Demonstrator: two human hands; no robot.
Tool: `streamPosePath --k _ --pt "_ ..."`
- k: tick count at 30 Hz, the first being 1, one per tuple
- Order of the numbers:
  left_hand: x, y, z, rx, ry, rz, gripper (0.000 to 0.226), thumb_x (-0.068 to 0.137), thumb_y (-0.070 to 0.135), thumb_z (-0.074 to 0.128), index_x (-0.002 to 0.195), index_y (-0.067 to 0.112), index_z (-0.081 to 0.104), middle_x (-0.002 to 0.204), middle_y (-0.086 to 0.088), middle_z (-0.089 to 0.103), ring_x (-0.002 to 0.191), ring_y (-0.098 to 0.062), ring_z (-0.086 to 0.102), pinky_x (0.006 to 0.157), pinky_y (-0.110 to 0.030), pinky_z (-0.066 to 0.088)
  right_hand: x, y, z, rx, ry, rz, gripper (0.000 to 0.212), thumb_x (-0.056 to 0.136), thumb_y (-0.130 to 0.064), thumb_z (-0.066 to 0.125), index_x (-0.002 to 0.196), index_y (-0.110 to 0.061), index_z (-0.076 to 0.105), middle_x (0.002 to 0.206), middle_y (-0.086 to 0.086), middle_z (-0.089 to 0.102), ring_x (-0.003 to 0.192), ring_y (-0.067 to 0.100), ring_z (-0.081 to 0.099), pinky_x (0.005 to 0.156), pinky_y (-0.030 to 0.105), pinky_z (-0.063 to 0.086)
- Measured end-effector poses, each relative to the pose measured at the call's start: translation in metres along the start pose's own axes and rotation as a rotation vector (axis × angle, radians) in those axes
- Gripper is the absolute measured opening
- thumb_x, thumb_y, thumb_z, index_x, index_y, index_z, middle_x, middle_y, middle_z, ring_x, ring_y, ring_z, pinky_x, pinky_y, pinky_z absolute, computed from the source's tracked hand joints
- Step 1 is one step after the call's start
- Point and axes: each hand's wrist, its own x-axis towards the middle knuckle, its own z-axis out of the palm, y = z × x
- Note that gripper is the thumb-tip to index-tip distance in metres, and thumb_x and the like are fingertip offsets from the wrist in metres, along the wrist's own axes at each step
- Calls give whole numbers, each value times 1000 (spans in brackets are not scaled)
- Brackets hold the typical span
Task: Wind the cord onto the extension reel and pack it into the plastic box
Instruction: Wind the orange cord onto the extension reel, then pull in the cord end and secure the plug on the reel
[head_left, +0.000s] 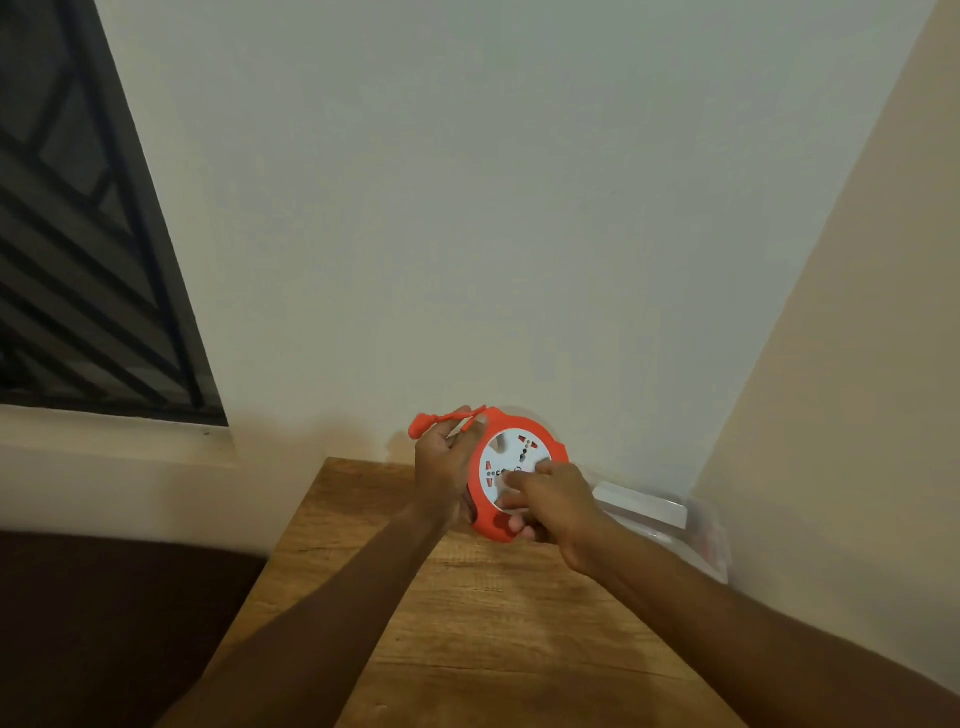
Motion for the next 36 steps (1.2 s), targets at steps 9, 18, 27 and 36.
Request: streamPosePath --k 9,18,27,36 --pt "-9 5 11 122 -166 -36 29 95 29 76 120 15 72 107 -14 81 94 -38 80 84 -55 65 9 -54 -31 -831 71 -739 32 89 -20 64 120 -20 67 121 1 66 106 18 63 91 32 50" --pt "-17 -2 21 322 -205 39 11 97 16 72 99 26 76 90 -4 83 77 -29 81 66 -35 66 34 -105 -6 -1528 -148 -698 17 93 -20 62 101 -6 70 87 6 67 75 20 64 69 29 51" --pt "-14 9 10 319 -215 56 15 98 21 72 113 23 74 95 -2 84 80 -27 81 69 -35 66 43 -105 -3 -1882 -164 -1065 23 94 -21 64 114 -10 61 93 6 66 72 19 59 58 30 44" --pt "-24 16 19 363 -268 46 32 91 38 78 114 56 64 102 10 84 87 -17 82 70 -29 66 48 -137 -12 -1534 -253 -798 24 82 -26 77 103 -16 72 93 -1 68 77 11 63 64 22 44"
